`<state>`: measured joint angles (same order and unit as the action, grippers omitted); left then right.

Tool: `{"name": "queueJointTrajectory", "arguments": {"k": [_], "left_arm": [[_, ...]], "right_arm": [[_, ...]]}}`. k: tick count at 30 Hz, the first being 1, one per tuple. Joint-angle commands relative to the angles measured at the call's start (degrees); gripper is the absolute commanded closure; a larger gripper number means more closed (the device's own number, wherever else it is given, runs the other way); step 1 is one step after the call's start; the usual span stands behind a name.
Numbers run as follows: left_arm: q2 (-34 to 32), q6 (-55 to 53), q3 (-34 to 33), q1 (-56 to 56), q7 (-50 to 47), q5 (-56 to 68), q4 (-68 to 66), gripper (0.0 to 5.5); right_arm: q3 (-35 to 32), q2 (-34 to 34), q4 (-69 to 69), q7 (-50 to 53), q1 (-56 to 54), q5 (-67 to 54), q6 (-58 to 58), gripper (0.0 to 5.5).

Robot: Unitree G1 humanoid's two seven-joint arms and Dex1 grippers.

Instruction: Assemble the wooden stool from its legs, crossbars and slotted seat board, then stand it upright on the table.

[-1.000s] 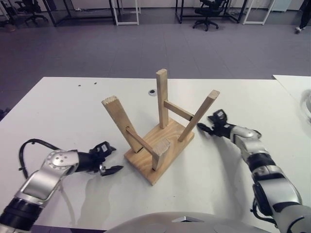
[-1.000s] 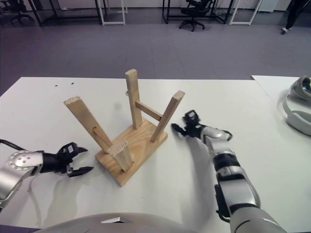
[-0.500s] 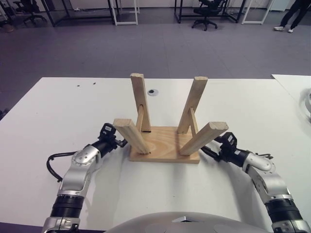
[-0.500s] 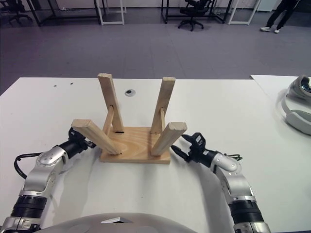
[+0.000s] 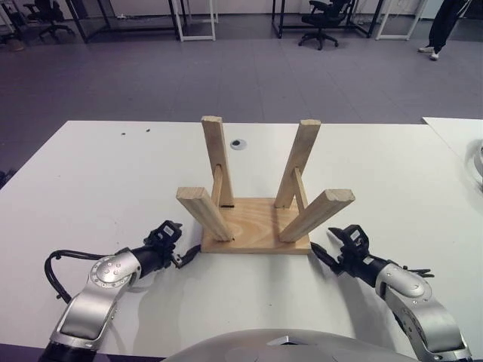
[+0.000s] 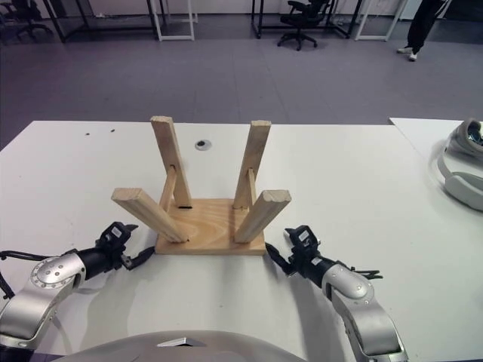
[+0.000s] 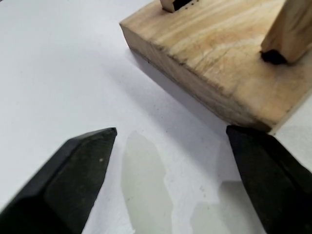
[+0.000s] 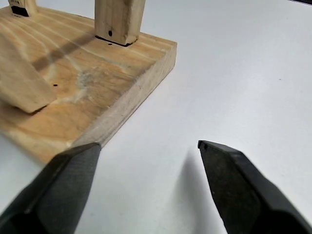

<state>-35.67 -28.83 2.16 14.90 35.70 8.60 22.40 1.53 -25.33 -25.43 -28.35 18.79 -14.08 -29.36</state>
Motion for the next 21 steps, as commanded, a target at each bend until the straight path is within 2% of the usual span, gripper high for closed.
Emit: {"name": "queueJointTrajectory", "arguments": {"k": [1,5,7,10,13,17,19,21], "left_arm": [[4.45,-7.86,-0.11,-6.39,3.42,15.87,15.43,1.31],[2.27,-15.27,-7.95,-10.18,5.34,28.4,23.91,1.31],[0.48,-17.45,-12.33,-11.23,6.27,32.47,24.73,1.31],[-3.61,-19.2,-14.76,-11.25,8.25,34.37,25.71,1.31],[-7.39,-15.99,-13.72,-8.48,10.81,28.26,20.11,1.31],[-20.39,-0.26,-6.82,-6.02,15.52,7.36,3.67,1.31],[-22.43,3.11,-3.26,-10.51,19.58,5.38,1.34,1.31],[-22.14,4.9,0.22,-15.42,24.18,6.11,0.88,1.31]], "right_arm": [[-1.41,0.16,-14.04,-2.09,-7.34,-13.94,-12.13,1.74],[-10.1,-5.49,-23.98,-2.72,-13.83,-26.55,-25.1,1.74],[-13.34,-9.38,-25.95,-4.79,-14.02,-28.29,-26.89,1.74],[-17.07,-13.43,-26.68,-7.17,-13.38,-30.03,-27.39,1.74],[-16.41,-18.83,-24.22,-9.78,-8.3,-24.12,-24.35,1.74],[-19.35,-31.88,-12.97,-18.98,-0.27,-10.06,-11.21,1.74],[-17.53,-36.8,-8.51,-26.56,0.33,-6.97,-3.73,1.74],[-13.8,-37.05,-5.89,-31.25,-2.74,-7.34,0.56,1.74]]}}
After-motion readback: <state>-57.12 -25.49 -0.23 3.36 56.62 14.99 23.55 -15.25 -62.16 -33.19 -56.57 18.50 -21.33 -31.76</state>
